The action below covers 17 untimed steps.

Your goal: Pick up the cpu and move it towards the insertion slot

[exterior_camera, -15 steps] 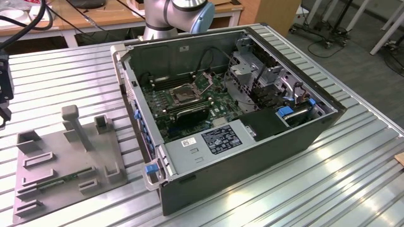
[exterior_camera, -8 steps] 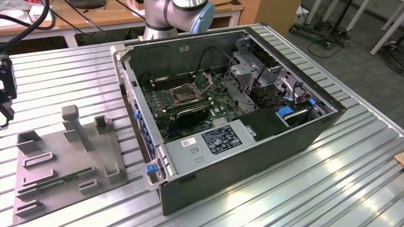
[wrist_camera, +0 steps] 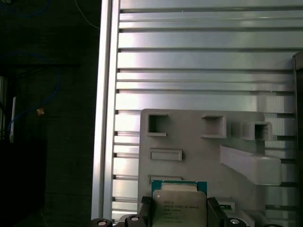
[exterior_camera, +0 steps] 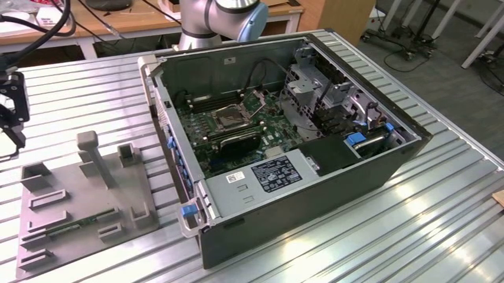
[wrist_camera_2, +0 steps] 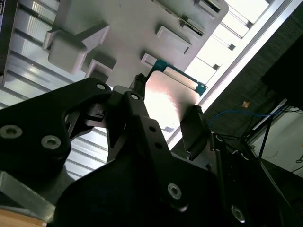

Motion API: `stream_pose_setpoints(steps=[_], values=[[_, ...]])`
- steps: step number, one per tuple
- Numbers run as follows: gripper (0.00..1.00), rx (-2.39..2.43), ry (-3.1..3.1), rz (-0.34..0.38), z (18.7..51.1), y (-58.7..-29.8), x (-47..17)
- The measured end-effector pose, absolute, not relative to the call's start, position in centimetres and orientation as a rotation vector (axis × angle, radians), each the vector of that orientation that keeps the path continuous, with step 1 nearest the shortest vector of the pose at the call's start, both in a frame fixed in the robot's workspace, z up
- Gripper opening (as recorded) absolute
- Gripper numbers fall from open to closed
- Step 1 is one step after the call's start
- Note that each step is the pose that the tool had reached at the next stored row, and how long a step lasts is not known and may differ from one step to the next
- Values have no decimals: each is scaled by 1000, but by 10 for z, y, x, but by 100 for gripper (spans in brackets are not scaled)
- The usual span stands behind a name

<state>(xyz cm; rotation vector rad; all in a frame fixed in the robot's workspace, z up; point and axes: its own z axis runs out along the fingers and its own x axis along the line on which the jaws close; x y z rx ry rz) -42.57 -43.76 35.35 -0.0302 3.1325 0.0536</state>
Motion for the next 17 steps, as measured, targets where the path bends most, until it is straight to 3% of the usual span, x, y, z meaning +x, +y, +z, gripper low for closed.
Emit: stream_pose_setpoints(steps=[17], values=[[54, -30, 3133, 53, 354, -438, -411]])
